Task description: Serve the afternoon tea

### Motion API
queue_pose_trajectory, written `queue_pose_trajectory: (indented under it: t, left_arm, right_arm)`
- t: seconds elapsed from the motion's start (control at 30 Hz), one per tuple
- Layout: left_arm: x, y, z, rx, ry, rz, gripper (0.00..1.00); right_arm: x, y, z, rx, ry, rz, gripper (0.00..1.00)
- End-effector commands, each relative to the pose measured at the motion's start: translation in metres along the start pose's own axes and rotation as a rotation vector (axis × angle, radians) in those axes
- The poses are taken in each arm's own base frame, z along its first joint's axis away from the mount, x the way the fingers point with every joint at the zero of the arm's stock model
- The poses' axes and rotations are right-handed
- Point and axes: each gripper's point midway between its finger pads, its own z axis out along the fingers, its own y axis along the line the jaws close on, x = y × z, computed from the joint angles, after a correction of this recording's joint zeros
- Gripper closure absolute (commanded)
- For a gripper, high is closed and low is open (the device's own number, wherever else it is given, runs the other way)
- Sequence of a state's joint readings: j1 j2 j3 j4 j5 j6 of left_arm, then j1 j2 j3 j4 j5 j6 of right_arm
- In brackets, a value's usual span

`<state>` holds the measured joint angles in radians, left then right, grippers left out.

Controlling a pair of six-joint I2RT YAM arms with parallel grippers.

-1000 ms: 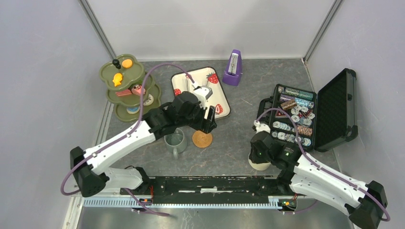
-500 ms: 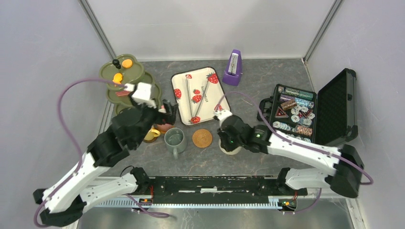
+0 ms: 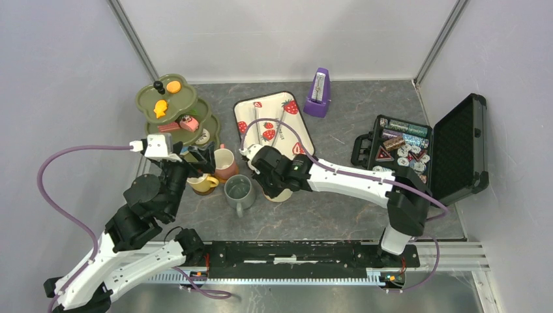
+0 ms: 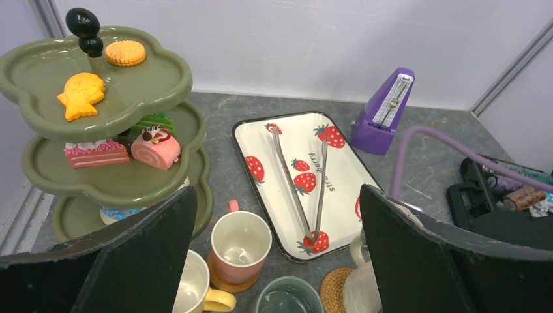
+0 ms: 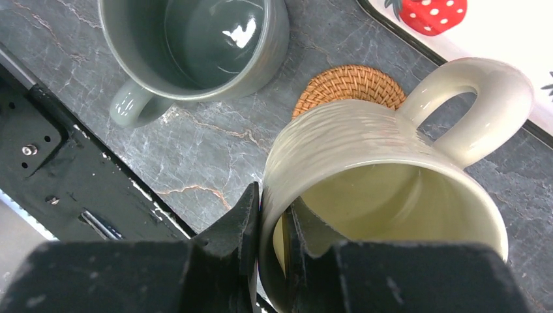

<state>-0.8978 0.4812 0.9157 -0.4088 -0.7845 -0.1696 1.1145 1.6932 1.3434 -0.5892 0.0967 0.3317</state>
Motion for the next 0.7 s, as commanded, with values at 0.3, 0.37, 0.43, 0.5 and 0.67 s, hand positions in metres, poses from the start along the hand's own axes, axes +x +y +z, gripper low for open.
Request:
queue_pose_trajectory:
  t: [0.3, 0.37, 0.43, 0.5, 0.67]
  left_arm:
    - [-0.014, 0.009, -0.002, -0.030, -0.064, -0.016, 0.00]
    - [-0.014, 0.009, -0.001, -0.030, -0.063, -0.012, 0.00]
    - [-0.013, 0.008, 0.000, -0.031, -0.061, -0.007, 0.00]
    - [-0.012, 0.008, 0.001, -0.032, -0.058, -0.004, 0.00]
    - [-0.011, 0.007, 0.003, -0.032, -0.053, -0.003, 0.00]
  right_arm:
    - [-0.037, 0.010, 0.023, -0.010, -0.046, -0.092, 1.00]
    - [-0.039, 0.011, 0.026, -0.012, -0.050, -0.096, 1.00]
    - [-0.037, 0.009, 0.029, -0.008, -0.042, -0.093, 1.00]
    - [-0.035, 0.008, 0.031, -0.006, -0.034, -0.094, 1.00]
    - [-0.029, 0.003, 0.034, 0.002, -0.022, -0.091, 1.00]
